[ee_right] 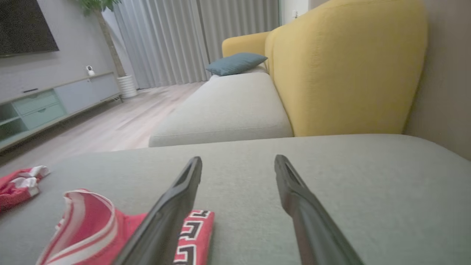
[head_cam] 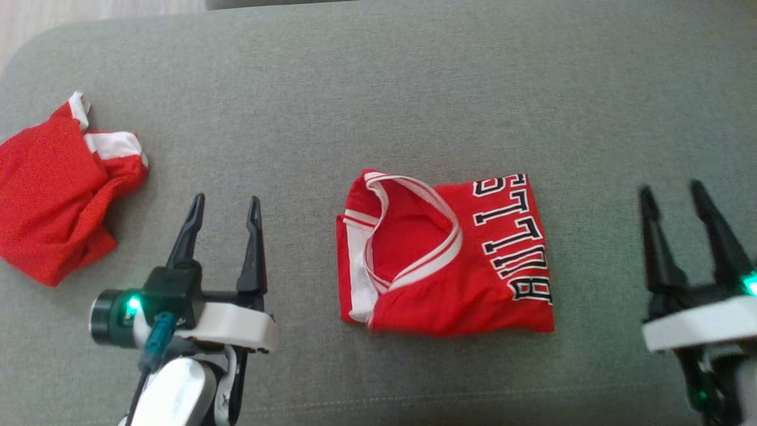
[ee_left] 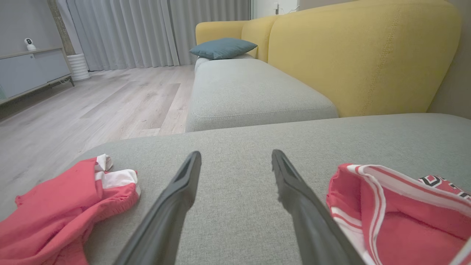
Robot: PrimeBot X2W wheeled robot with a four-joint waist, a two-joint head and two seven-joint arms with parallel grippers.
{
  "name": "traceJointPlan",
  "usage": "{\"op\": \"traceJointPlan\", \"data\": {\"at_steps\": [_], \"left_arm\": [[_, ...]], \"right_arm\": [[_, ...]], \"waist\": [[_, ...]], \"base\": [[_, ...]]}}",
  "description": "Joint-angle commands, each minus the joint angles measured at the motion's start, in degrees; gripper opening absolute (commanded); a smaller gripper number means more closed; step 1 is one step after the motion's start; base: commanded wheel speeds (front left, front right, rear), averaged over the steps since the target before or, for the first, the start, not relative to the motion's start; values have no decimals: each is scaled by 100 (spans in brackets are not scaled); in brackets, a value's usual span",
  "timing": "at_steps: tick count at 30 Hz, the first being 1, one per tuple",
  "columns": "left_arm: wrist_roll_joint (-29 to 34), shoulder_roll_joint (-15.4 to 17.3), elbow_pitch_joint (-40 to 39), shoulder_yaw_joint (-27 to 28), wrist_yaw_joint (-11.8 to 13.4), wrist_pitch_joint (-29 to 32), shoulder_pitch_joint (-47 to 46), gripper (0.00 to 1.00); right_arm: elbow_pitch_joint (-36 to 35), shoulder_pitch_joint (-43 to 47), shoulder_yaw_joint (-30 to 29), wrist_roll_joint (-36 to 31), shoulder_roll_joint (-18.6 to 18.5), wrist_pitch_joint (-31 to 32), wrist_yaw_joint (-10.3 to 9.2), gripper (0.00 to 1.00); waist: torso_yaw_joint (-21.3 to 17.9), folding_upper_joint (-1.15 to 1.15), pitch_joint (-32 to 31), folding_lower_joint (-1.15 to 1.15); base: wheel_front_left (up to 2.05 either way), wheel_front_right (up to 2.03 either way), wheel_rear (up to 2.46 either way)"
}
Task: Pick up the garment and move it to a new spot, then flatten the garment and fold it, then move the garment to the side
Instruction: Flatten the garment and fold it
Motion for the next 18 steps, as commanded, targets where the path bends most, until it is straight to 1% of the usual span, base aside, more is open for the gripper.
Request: {"op": "traceJointPlan", "data": {"at_steps": [1, 3, 5, 10, 18], "left_arm": [[56, 159, -217, 263, 49, 5, -121, 100], [70, 194, -253, 266, 70, 11, -86, 100], [86, 231, -291, 269, 93, 18, -49, 100], [118, 307, -335, 247, 134, 40, 71, 100], [89, 421, -323, 229, 191, 36, 408, 100]], "right_arm": [[-255, -44, 38, -42, -31, 23, -4, 100], [-318, 148, -143, -77, 34, 64, -4, 100], [-363, 260, -199, -99, 94, 94, -4, 100], [-432, 392, -191, -156, 233, 154, -4, 100], [-477, 625, -185, -259, 318, 322, -4, 100]], "waist": [[-22, 0, -10, 0], [-48, 0, -25, 0], [-75, 0, -38, 0], [-106, 0, -158, 0], [-86, 0, -596, 0]], "base": [[0, 0, 0], [0, 0, 0], [0, 0, 0], [0, 0, 0], [0, 0, 0]]}}
